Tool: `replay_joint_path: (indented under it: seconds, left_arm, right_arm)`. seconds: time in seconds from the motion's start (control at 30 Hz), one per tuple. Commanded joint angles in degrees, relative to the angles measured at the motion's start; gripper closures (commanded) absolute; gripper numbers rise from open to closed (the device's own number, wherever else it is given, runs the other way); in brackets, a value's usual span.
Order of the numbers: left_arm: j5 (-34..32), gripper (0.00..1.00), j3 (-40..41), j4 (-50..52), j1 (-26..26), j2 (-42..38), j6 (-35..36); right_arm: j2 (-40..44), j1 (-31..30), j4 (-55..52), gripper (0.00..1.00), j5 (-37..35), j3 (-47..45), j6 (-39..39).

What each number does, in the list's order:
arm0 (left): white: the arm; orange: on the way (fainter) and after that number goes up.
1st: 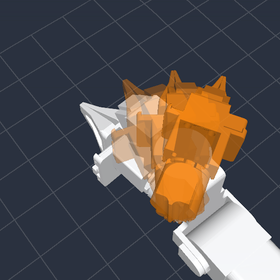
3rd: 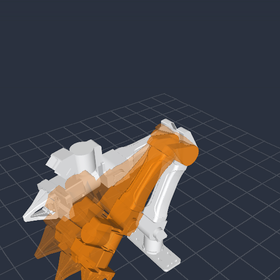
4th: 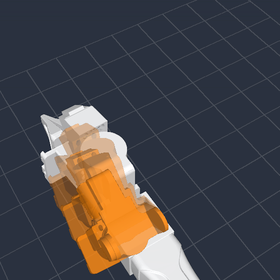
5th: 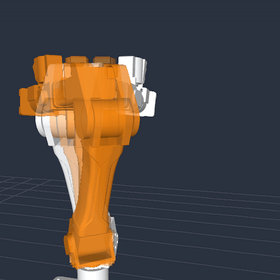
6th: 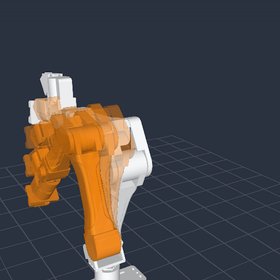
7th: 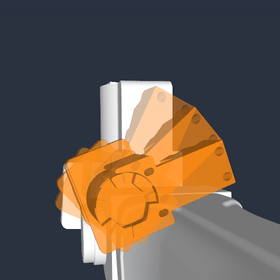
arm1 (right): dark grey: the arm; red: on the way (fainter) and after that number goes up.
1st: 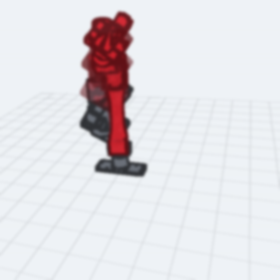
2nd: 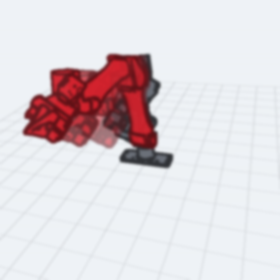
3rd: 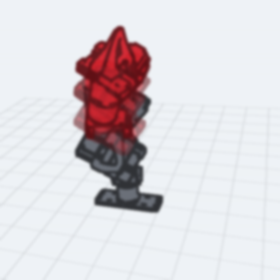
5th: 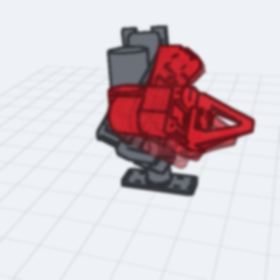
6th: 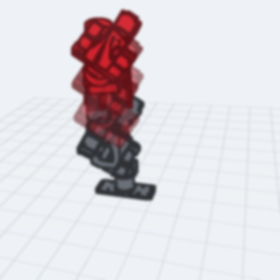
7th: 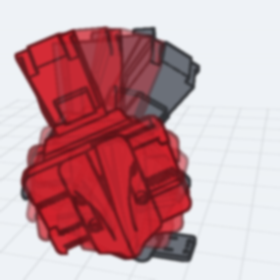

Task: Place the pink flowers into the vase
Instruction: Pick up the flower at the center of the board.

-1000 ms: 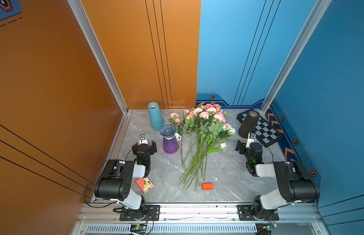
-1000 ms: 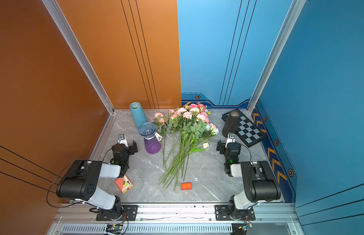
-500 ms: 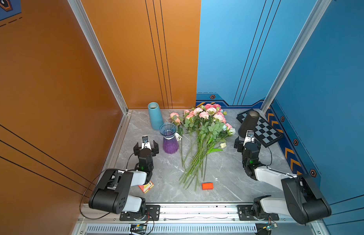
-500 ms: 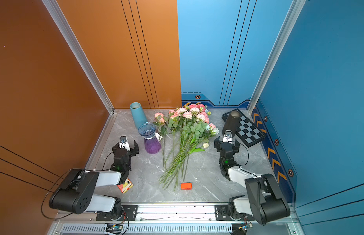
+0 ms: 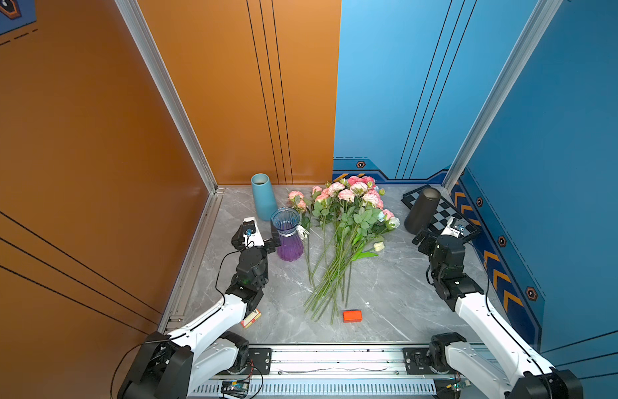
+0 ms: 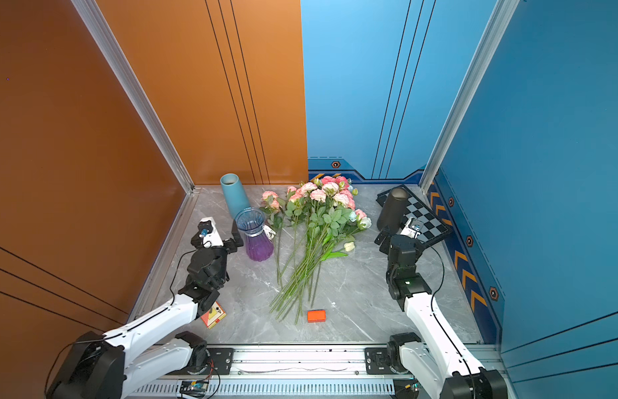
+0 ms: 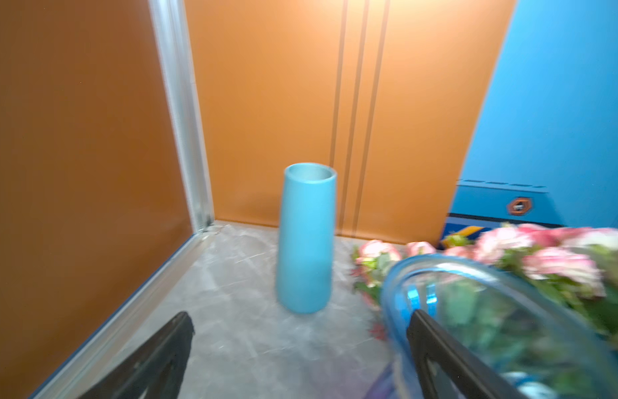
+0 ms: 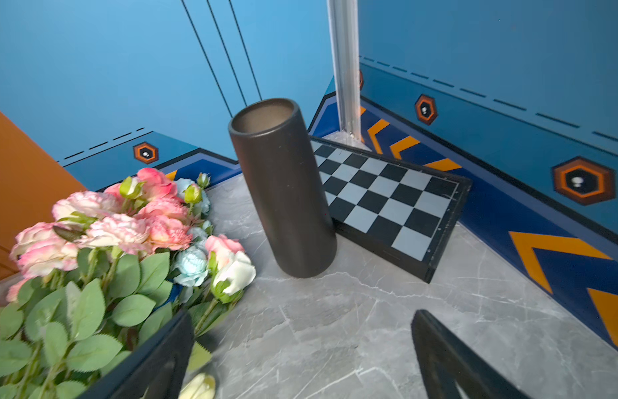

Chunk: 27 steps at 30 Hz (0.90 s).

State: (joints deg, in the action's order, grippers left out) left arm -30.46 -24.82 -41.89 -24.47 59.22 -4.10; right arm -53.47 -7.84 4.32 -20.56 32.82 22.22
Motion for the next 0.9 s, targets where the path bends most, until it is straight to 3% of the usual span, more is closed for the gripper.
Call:
replay_joint_path:
  seconds: [0.0,0.07,0.27,0.43,0.7,0.87]
  left_arm:
    - [9.49,0.01,-6.33,14.68,-1.96,-3.45,-4.94]
    - [12.52,0.01,-10.17,20.91,-2.67,-5.27,-4.55]
    - [10.79,0.01,-16.73,33.09,-5.98,-10.39,-1.70]
    - [16.15,0.01,-21.69,39.99,-6.64,-12.46,-1.70]
    - [21.14,0.01,-33.41,52.17,-6.64,-5.63,0.00]
    - [19.70,0.01,-35.92,54.15,-6.80,-3.58,-5.98]
  right_arm:
    - [-2.34,-0.81,-11.26,0.00,6.74,4.97,1.78]
    - [-4.78,-1.75,-13.90,0.00,10.37,7.24,1.62]
    - [-13.63,-7.68,-17.31,0.00,18.00,13.25,1.97]
    - [-23.09,-11.95,-19.53,0.00,22.55,19.55,4.18]
    - [-36.14,-16.44,-20.00,0.04,24.79,28.72,7.41]
    - [-42.52,-17.38,-19.85,0.10,25.82,33.32,8.87]
